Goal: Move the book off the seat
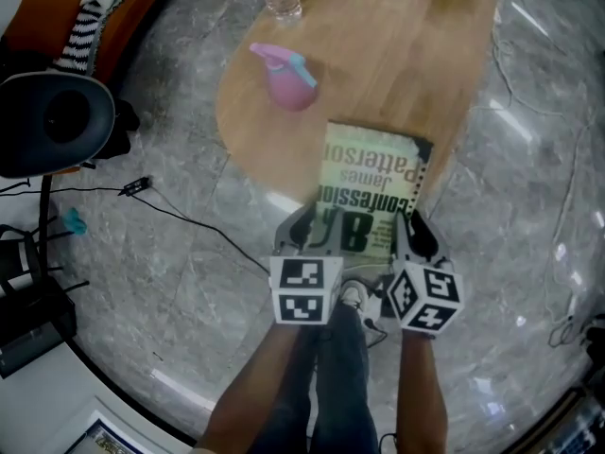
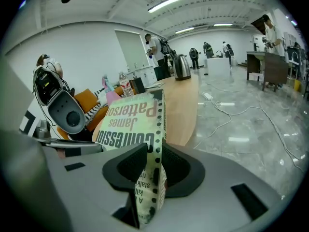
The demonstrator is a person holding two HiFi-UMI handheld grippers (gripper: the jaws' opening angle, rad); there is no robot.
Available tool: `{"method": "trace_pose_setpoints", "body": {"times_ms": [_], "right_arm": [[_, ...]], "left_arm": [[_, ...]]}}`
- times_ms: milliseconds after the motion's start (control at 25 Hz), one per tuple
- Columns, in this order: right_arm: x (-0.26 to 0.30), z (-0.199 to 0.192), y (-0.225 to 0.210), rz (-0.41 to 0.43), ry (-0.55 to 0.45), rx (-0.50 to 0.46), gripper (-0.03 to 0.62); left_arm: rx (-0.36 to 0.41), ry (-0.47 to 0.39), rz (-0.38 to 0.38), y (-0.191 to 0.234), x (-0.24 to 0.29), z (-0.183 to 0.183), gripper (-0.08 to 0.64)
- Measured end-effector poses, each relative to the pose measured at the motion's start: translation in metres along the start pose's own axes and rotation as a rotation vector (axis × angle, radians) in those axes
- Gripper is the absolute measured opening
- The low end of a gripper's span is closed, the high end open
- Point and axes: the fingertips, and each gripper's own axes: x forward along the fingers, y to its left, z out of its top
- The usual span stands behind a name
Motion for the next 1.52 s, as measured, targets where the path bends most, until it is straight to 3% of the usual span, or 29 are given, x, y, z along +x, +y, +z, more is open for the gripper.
{"method": "trace_pose_setpoints", "body": {"times_ms": [360, 800, 1160, 1520], "right_arm": [[0.014, -0.001, -0.003, 0.01, 0.007, 0.014, 0.101], [0.011, 0.002, 0.003, 0.018, -0.015, -0.04, 0.104], [-0.015, 0.017, 0.007, 0.0, -0.063, -0.039, 0.104], [-0.07, 0.053, 0.048, -0.001, -0.13, -0.058, 0.103]], "left_arm": [[-0.006, -0.01, -0.022, 0.005, 0.01, 0.001, 0.152], [0.022, -0.043, 0.029, 0.009, 0.005, 0.003, 0.153], [0.036, -0.081, 0.009, 0.0, -0.019, 0.018, 0.152], [0.07, -0.133, -0.016, -0.014, -0.074, 0.049, 0.152]]}}
